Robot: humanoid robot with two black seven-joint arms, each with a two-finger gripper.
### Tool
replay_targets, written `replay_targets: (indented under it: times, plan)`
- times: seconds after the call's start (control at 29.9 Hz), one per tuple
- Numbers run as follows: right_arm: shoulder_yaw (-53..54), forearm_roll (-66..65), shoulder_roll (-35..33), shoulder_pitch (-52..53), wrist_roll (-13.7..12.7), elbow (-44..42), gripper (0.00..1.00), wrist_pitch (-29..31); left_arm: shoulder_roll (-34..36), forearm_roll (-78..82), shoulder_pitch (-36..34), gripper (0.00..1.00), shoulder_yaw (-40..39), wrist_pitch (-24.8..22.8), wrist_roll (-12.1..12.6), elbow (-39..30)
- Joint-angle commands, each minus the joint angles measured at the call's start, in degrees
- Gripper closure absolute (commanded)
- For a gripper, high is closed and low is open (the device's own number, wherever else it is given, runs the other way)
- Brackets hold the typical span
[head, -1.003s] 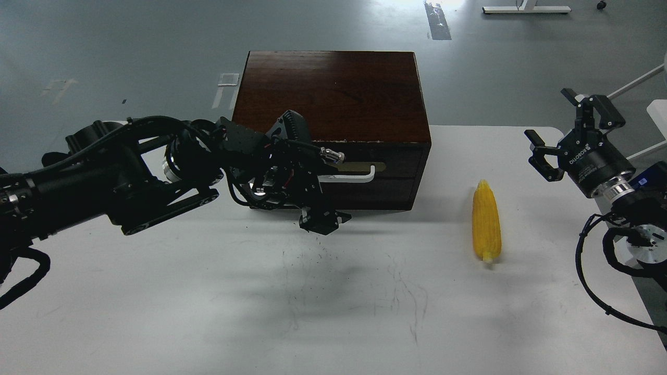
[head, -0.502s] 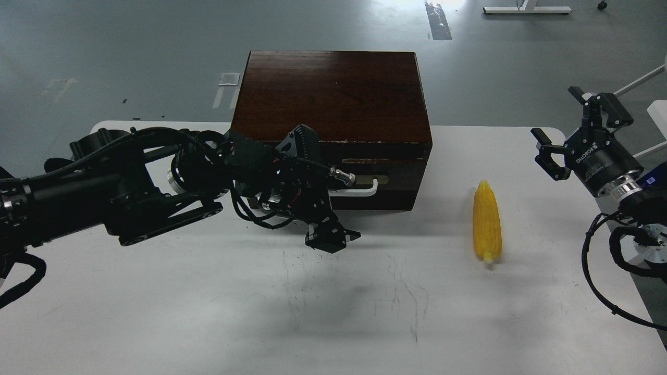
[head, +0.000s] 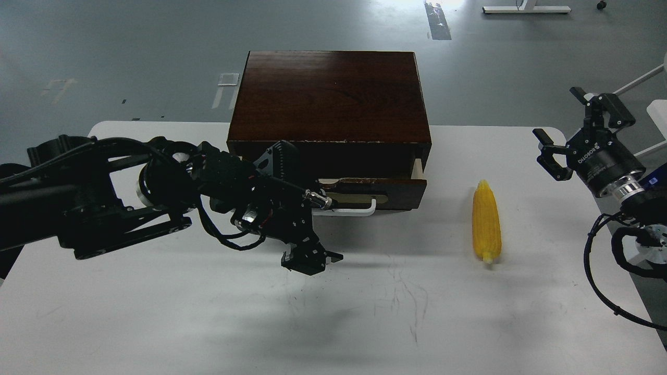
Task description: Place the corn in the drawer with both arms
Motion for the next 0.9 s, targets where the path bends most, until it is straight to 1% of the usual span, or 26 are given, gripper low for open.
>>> replay_targets:
  times: [0.0, 0.17, 0.27, 0.43, 0.5, 0.57, 0.64, 0.7, 0.74, 0.77, 0.84, 0.87]
  plan:
    - [0.0, 0.0, 0.0, 0.0, 0.0, 0.1, 0.00, 0.0, 0.5, 0.0, -0.1, 0.01, 0.0, 0.0, 0.0, -0.5]
    - [0.1, 0.0, -0.2, 0.1, 0.0, 0.2, 0.00, 0.0, 0.8, 0.0, -0.3, 0.01, -0.7, 0.1, 0.0, -1.7]
    - [0.0, 0.0, -0.6, 0.1, 0.0, 0.2, 0.00, 0.0, 2.0, 0.0, -1.2, 0.01, -1.3, 0.2, 0.0, -3.7]
    - [0.1, 0.0, -0.7, 0.1, 0.0, 0.3, 0.00, 0.0, 3.2, -3.2, -1.9, 0.01, -5.8, 0.4, 0.0, -7.2]
    - [0.0, 0.0, -0.7, 0.1, 0.0, 0.4, 0.00, 0.0, 3.7, -9.3, -1.7, 0.01, -10.0, 0.5, 0.0, -7.3]
    - [0.0, 0.1, -1.1, 0.1, 0.0, 0.4, 0.00, 0.0, 4.3, -21.2, -1.2, 0.01, -14.7, 0.6, 0.0, -6.7]
    - [0.0, 0.0, -1.2, 0.1, 0.0, 0.5, 0.00, 0.0, 5.3, -29.1, -0.9, 0.01, -16.1, 0.7, 0.0, -5.9]
    - [0.0, 0.1, -1.3, 0.1, 0.0, 0.5, 0.00, 0.0, 7.8, -46.9, 0.6, 0.01, -17.0, 2.0, 0.0, -3.8]
    - [0.0, 0.0, -1.3, 0.0, 0.0, 0.5, 0.00, 0.0, 8.4, -51.5, 0.8, 0.01, -17.0, 2.5, 0.0, -3.6]
    - [0.0, 0.0, -1.4, 0.0, 0.0, 0.5, 0.00, 0.0, 9.7, -60.5, 1.3, 0.01, -16.8, 3.5, 0.0, -3.1]
    - [0.0, 0.0, -1.5, -0.2, 0.0, 0.5, 0.00, 0.0, 10.9, -69.3, 2.6, 0.01, -16.7, 3.8, 0.0, -2.1]
    - [0.0, 0.0, -1.8, -0.1, 0.0, 0.6, 0.00, 0.0, 12.1, -77.7, 4.7, 0.01, -16.8, 3.8, 0.0, -0.6]
